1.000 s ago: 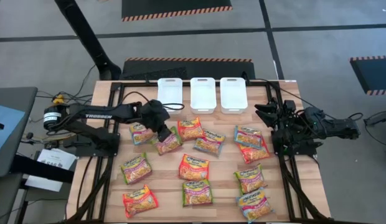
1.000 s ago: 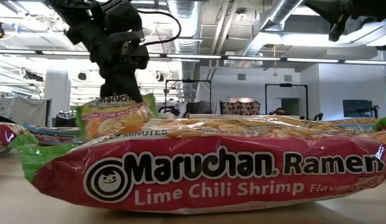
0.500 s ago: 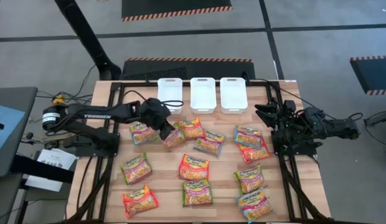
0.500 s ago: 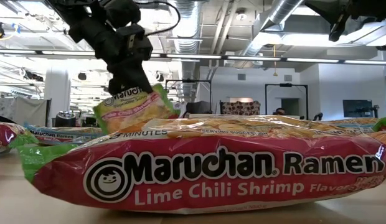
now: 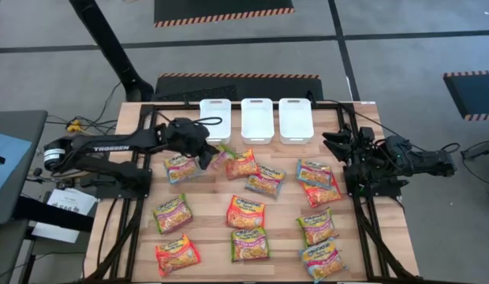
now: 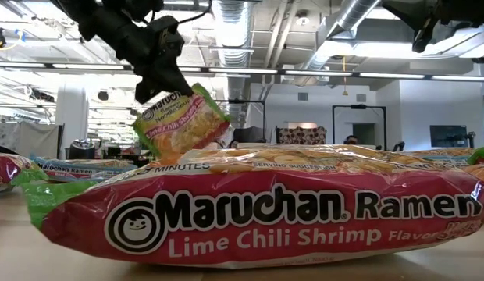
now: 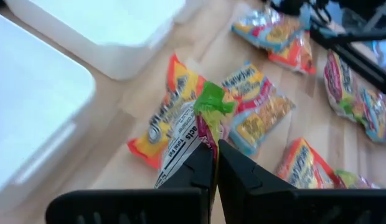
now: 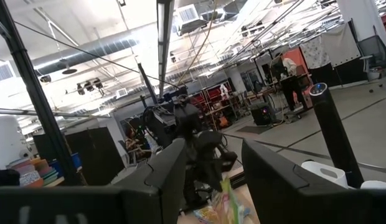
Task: Sort Maruchan noodles
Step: Put the green noodle pack into the left white bin
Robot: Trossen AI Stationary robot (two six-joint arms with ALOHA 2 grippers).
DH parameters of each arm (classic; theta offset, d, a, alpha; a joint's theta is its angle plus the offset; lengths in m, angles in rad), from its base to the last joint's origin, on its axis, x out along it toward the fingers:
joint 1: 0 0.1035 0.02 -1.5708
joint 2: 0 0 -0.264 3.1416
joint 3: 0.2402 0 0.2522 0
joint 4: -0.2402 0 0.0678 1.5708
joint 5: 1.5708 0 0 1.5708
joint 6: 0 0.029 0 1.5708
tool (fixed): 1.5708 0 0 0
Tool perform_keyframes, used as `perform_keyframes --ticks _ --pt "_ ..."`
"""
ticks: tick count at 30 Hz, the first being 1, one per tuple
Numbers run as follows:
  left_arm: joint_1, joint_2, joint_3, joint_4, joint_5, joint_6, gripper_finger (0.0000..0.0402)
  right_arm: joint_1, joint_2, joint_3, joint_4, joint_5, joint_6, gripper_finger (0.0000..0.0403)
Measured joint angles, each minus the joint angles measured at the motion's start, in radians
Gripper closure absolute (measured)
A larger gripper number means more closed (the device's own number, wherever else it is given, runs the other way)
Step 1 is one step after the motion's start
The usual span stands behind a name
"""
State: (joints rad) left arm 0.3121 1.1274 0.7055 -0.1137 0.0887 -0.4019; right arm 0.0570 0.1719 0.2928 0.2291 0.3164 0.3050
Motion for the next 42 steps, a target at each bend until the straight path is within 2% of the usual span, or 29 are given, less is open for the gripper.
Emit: perform_keyframes --ticks 7,13,24,32,42 --pt "0.027 -0.092 0.0 0.005 -0.114 0.046 0.0401 0.0 0.0 0.0 -0.013 0.0 0.0 0.0221" --pt "0.065 -0.15 0.0 0.077 -0.2 0.107 0.0401 0.0 0.0 0.0 -0.013 0.0 0.0 0.0221" --pt "0.189 -0.165 0.007 0.191 -0.25 0.234 0.0401 0.0 0.0 0.0 -0.012 0.0 0.0 0.0221" --pt "0.303 -0.105 0.168 0.023 -0.248 0.401 0.0401 0.0 0.0 0.0 -0.012 0.003 0.0 0.0221" --pt "0.446 0.137 0.437 -0.161 -0.163 0.58 0.0401 0.0 0.0 0.0 -0.013 0.027 0.0 0.0221"
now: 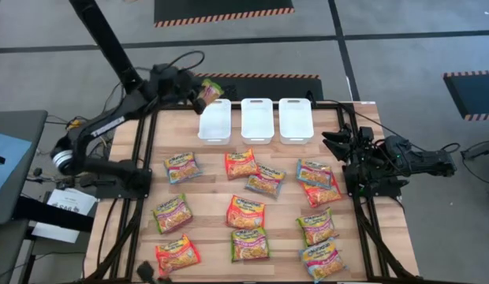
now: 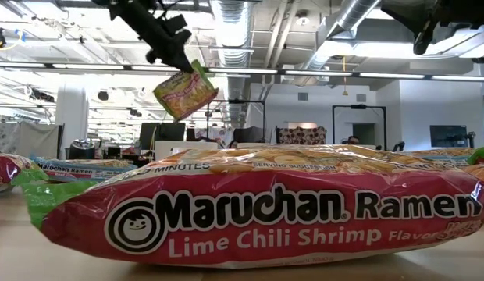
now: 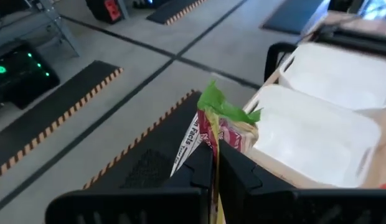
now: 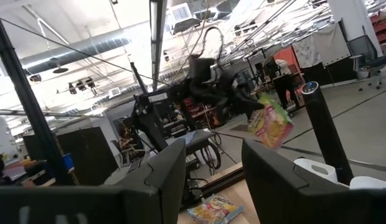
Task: Sort Maruchan noodles
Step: Put the green noodle pack into the left white bin
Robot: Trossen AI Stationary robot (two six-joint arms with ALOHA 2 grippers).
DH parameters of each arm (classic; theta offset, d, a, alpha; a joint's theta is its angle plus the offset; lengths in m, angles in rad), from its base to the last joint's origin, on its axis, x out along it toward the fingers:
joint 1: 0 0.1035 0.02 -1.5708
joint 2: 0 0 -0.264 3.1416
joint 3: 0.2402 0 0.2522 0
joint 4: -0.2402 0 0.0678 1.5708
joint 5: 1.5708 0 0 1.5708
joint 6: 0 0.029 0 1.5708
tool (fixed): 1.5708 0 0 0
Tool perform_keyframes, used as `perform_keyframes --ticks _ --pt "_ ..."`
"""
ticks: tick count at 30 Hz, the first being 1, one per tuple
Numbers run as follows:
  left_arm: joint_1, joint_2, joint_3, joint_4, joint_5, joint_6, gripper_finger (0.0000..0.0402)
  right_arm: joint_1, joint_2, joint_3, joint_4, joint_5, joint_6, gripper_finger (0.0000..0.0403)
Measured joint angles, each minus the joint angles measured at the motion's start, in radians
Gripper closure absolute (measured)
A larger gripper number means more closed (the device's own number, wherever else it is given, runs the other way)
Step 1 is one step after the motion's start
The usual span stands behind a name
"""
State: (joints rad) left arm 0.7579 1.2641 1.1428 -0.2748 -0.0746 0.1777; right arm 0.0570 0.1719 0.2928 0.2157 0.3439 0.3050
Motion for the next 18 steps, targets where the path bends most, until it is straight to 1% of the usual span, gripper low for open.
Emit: perform_keyframes --ticks 4,9,13,18 --pt "0.028 0.113 0.094 -0.061 0.06 0.061 0.0401 0.0 0.0 0.0 -0.002 0.0 0.0 0.0221" --pt "0.039 0.225 0.17 -0.14 0.062 0.154 0.0401 0.0 0.0 0.0 -0.002 0.0 0.0 0.0221" --pt "0.041 0.293 0.185 -0.164 0.059 0.197 0.0401 0.0 0.0 0.0 -0.003 0.0 0.0 0.0221" --pt "0.041 0.349 0.186 -0.163 0.053 0.214 0.0401 0.0 0.0 0.0 -0.003 0.0 0.001 0.0221"
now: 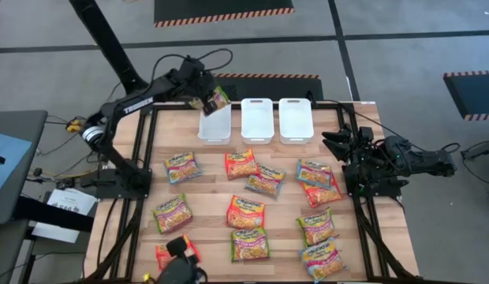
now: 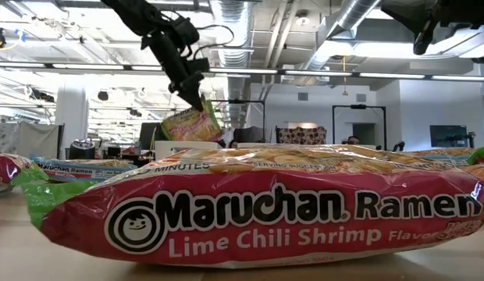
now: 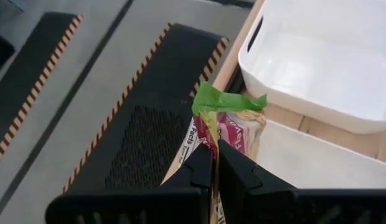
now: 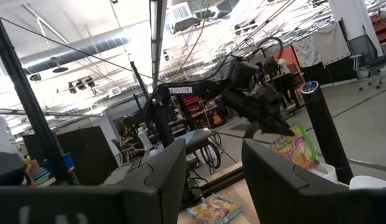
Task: Sort Maruchan noodles
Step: Put the green noodle pack into the left white bin
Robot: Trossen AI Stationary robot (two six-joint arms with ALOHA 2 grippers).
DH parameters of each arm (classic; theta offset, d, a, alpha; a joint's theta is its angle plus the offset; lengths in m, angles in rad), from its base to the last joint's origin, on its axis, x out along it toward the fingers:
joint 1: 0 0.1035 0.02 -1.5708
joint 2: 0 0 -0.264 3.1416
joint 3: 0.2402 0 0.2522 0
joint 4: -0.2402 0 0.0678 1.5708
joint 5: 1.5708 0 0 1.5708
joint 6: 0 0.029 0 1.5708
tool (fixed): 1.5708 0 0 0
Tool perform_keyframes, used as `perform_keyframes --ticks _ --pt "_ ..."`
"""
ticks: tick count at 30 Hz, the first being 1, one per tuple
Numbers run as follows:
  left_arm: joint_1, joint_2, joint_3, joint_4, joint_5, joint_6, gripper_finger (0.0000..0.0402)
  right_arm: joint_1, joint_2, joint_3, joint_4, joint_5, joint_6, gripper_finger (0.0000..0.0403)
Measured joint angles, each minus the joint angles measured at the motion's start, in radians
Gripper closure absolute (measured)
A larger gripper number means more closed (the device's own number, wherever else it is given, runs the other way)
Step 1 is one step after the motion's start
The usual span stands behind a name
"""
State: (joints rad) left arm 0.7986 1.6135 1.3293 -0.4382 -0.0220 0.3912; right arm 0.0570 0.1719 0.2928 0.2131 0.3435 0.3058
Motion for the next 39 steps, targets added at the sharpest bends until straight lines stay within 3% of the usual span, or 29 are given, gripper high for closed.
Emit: perform_keyframes --ticks 9,22,39 --pt "0.0 0.026 0.0 -0.026 -0.074 0.055 0.0401 0.0 0.0 0.0 0.0 0.0 0.0 0.0221" --pt "-0.006 0.026 0.0 -0.027 -0.012 0.086 0.0401 0.0 0.0 0.0 0.0 0.0 0.0 0.0221" --pt "-0.006 0.091 -0.003 -0.046 -0.06 0.14 0.0401 0.002 0.0 0.0 0.005 -0.002 0.019 0.0221"
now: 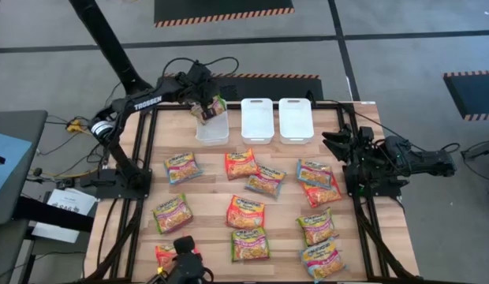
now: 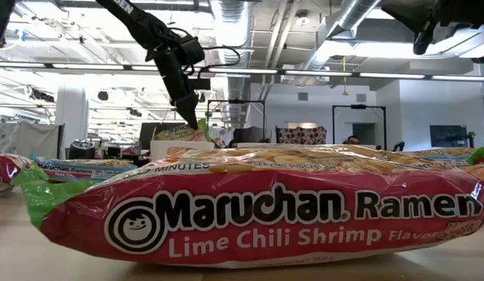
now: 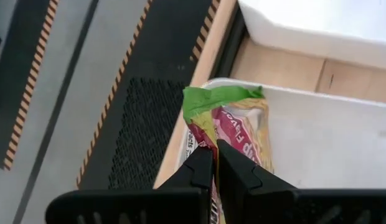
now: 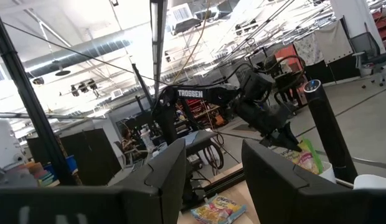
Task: Sort Maruchan noodles
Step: Put the green noodle pack into the left white bin
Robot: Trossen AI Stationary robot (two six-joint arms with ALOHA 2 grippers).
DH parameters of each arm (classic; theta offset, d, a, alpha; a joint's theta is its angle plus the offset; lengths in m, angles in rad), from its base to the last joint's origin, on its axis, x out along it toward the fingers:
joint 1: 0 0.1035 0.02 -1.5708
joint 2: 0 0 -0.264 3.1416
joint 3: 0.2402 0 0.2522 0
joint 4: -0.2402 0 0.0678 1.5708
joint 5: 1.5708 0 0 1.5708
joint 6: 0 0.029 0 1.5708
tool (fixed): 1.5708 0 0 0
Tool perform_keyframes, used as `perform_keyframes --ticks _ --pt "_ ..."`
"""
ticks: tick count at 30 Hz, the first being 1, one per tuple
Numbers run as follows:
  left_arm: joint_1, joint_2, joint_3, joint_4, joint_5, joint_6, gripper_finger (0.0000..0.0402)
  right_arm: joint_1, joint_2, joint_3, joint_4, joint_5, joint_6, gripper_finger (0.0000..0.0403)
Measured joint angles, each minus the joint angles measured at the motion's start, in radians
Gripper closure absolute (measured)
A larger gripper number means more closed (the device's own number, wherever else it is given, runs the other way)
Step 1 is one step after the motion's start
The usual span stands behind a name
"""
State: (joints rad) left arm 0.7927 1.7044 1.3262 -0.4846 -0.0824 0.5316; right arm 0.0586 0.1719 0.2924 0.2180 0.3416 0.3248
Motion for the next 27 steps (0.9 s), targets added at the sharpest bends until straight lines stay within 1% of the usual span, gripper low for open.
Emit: perform_keyframes --ticks 6,11,15,18,22,27 --pt "-0.009 0.001 0.0 0.011 -0.013 0.039 0.0401 0.0 0.0 0.0 -0.001 -0.002 -0.001 0.0221" --pt "-0.009 0.001 0.0 0.011 -0.062 0.063 0.0401 0.0 0.0 0.0 -0.003 -0.002 -0.001 0.0221" --pt "-0.009 0.001 0.0 0.004 -0.063 0.061 0.0396 0.0 0.0 0.0 -0.005 -0.002 -0.001 0.0221" --pt "-0.01 0.0 0.0 -0.014 -0.059 0.04 0.0379 0.0 0.0 0.0 -0.005 -0.002 -0.002 0.0221" --pt "-0.01 0.0 0.0 -0.022 -0.047 -0.008 0.0343 0.0 0.0 0.0 -0.005 -0.002 -0.002 0.0221" --pt "-0.01 0.0 0.0 -0.018 -0.065 -0.057 0.0306 0.0 0.0 0.0 -0.005 -0.002 -0.005 0.0221"
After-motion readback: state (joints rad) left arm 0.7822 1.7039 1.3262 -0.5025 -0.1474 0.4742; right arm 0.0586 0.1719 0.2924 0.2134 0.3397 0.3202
